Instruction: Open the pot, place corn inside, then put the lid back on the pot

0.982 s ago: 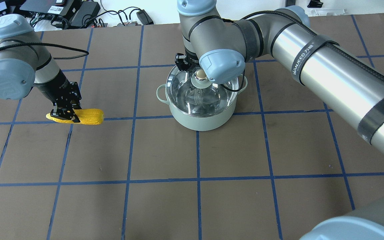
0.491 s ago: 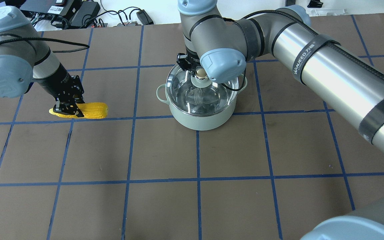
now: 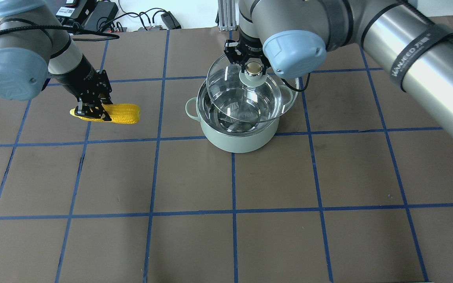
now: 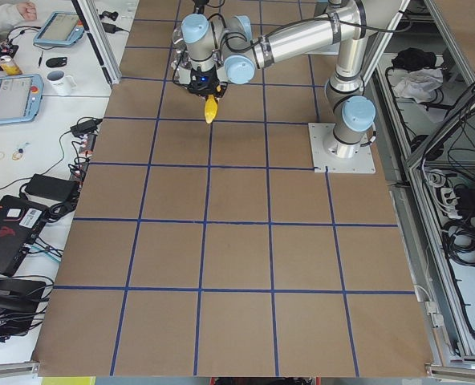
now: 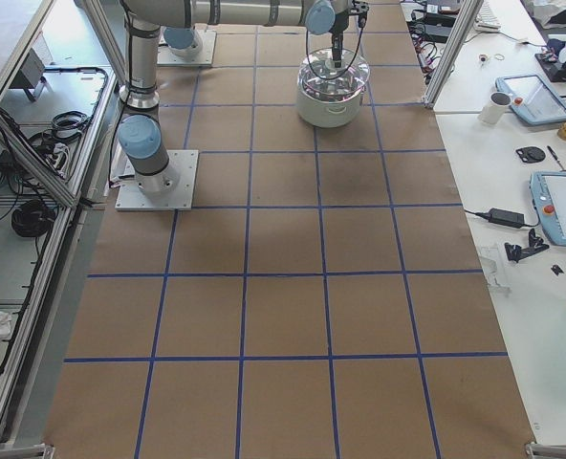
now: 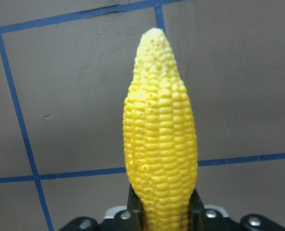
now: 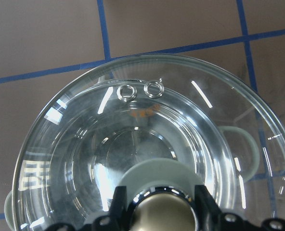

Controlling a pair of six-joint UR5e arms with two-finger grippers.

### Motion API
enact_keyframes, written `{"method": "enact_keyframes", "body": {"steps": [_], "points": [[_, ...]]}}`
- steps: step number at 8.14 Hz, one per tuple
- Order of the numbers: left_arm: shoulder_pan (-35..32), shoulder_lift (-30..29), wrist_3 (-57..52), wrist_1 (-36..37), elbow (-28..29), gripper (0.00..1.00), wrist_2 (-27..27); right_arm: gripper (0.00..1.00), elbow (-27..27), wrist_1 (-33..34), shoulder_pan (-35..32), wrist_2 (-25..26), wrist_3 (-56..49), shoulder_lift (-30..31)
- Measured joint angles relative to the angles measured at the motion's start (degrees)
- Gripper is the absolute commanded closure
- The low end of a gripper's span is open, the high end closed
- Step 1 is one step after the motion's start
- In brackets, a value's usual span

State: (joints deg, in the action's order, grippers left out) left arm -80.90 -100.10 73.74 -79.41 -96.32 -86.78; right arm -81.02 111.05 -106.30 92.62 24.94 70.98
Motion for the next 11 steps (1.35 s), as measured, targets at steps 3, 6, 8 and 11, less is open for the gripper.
{"method": "enact_keyframes", "body": {"steps": [3, 6, 8, 11], "points": [[-4.8, -1.2, 6.9, -0.8, 6.0, 1.00, 3.0, 0.71, -0.1, -10.8, 4.7, -0.4, -6.3, 9.6], [-11.8, -4.8, 17.4, 2.9, 11.8, 1.00, 4.1, 0.72, -0.3, -19.5, 10.6, -1.0, -14.6, 17.1], [-17.2, -6.6, 24.1, 6.6, 13.4, 1.00, 4.1, 0.72, -0.6, -22.7, 12.1, -1.1, -19.2, 18.7], [-23.5, -11.2, 28.1, 11.0, 14.0, 1.00, 4.2, 0.72, -0.8, -24.2, 12.6, -1.1, -22.7, 19.3]]}}
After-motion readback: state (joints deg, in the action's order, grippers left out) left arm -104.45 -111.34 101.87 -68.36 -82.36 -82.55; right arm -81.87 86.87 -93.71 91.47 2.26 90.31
